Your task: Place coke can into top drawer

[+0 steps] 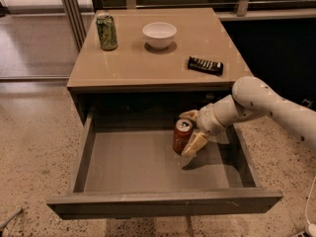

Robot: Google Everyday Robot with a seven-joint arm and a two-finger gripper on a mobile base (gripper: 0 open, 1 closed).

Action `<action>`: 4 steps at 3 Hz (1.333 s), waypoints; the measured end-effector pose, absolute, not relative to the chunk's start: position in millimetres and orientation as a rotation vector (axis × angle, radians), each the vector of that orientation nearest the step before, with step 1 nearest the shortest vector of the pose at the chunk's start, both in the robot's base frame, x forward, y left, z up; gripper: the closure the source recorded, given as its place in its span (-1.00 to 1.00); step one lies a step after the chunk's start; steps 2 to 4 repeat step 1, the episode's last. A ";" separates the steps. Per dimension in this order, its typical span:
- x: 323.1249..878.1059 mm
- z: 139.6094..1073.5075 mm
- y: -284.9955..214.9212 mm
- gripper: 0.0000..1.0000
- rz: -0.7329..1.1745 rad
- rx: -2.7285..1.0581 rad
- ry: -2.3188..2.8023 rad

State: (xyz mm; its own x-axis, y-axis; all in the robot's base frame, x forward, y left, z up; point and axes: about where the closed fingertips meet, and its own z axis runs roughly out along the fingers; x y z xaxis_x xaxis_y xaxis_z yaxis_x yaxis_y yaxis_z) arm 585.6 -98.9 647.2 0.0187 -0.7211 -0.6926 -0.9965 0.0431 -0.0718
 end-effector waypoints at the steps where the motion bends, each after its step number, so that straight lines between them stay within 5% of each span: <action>1: 585.6 647.1 -98.9 -1.00 0.625 -1.733 1.758; 4: 585.6 647.1 -98.9 -1.00 0.625 -1.733 1.758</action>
Offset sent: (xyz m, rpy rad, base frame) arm 0.0000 0.0000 0.0000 0.0000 0.0000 0.0000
